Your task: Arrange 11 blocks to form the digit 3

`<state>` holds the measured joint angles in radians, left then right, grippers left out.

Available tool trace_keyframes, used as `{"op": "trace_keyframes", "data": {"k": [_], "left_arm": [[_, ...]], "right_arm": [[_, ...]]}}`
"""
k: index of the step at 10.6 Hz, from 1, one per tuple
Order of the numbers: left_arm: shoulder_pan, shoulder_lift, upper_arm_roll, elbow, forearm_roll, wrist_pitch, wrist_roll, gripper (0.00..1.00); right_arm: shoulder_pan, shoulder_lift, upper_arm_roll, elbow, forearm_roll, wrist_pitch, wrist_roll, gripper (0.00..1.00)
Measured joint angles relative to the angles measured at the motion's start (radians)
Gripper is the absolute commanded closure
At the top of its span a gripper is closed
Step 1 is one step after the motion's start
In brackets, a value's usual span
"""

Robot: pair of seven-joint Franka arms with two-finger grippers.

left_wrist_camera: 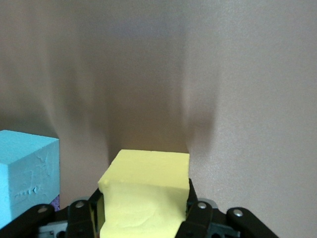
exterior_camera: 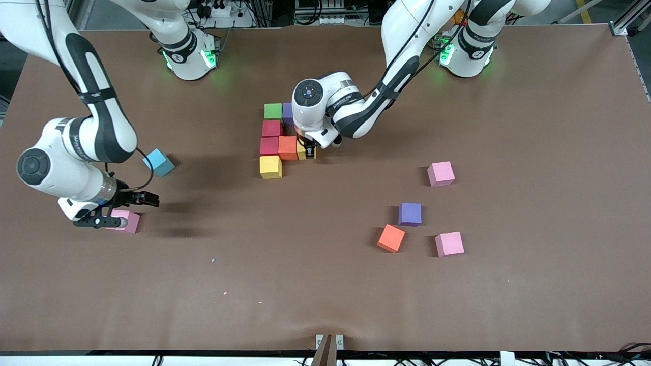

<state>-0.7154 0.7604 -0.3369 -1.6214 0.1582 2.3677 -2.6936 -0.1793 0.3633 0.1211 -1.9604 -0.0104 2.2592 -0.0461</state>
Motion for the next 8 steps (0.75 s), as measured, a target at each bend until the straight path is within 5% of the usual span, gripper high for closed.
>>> {"op": "trace_keyframes", "data": {"k": [1,8], "left_arm": [[0.000,0.003,0.000,0.005,0.000,0.000,0.000,0.00],[-0.007,-0.009,-0.001,0.040,0.033,-0.054,0.001,0.00]], "right_arm": [[-0.004,0.003,0.000,0.001,-0.016,0.001,-0.003,0.00],[-0.119,0.167,0.000,0.179,-0.072,0.004,-0.134,0.00]]}}
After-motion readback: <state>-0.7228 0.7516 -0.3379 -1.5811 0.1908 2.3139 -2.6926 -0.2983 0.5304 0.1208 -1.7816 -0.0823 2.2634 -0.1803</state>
